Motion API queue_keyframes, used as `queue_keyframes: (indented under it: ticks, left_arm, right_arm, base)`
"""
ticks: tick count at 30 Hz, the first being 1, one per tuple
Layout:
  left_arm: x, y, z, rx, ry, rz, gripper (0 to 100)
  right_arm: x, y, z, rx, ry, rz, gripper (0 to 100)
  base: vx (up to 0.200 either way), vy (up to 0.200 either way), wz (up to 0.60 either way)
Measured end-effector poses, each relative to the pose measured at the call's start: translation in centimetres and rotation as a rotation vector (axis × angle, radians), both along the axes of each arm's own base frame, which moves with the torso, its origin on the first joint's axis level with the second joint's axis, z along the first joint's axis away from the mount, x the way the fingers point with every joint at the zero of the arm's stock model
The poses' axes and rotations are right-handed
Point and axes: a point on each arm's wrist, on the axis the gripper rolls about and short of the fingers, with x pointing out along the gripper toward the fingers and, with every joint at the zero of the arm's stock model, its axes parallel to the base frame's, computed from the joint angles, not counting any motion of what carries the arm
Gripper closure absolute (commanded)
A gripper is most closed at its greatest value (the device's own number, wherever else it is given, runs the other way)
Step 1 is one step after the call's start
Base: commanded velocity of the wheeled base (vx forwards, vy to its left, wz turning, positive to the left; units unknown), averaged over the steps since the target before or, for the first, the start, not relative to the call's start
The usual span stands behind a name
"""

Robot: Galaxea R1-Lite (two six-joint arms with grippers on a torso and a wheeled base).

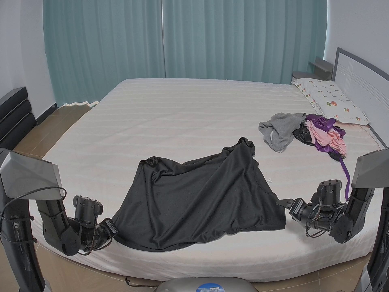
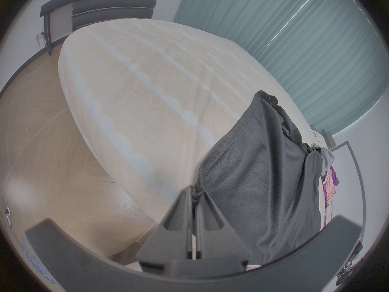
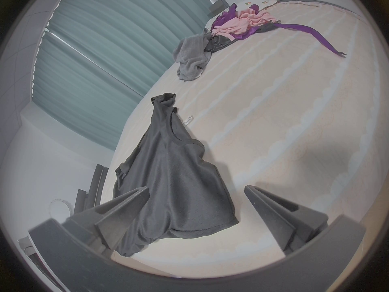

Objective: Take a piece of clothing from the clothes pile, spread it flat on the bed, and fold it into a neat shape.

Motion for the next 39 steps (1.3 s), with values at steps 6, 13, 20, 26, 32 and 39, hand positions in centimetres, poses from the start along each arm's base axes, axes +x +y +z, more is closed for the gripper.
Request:
queue_keyframes:
  ticks: [6,13,20,26,32,39]
  left_arm:
    - [0.0,0.3,0.6,0.02,-0.023,0.021,100]
    - [0.2,1.0,2.0,0.017,-0.072,0.048,100]
    - [0.3,1.4,2.8,0.019,-0.1,0.057,100]
    - [0.6,1.9,3.1,0.013,-0.122,0.079,100]
    - [1.1,2.1,3.4,-0.003,-0.16,0.105,100]
    - [1.9,2.4,3.7,-0.046,-0.226,0.151,100]
  right_arm:
    - [0.0,0.0,-0.9,-0.006,0.026,0.026,0]
    - [0.5,0.1,-1.8,-0.026,0.03,0.062,0]
    - [1.7,0.4,-2.5,-0.049,0.008,0.085,100]
    - [2.7,0.3,-2.3,-0.045,-0.026,0.079,100]
    - [4.2,0.5,-1.6,-0.039,-0.078,0.074,100]
    - [8.0,1.0,0.2,-0.028,-0.159,0.07,100]
  base:
    - [0.0,0.0,0.0]
    - [0.0,0.0,0.0]
    - [0.0,0.0,0.0]
    - [0.0,0.0,0.0]
    - [0.0,0.0,0.0]
    - [0.0,0.0,0.0]
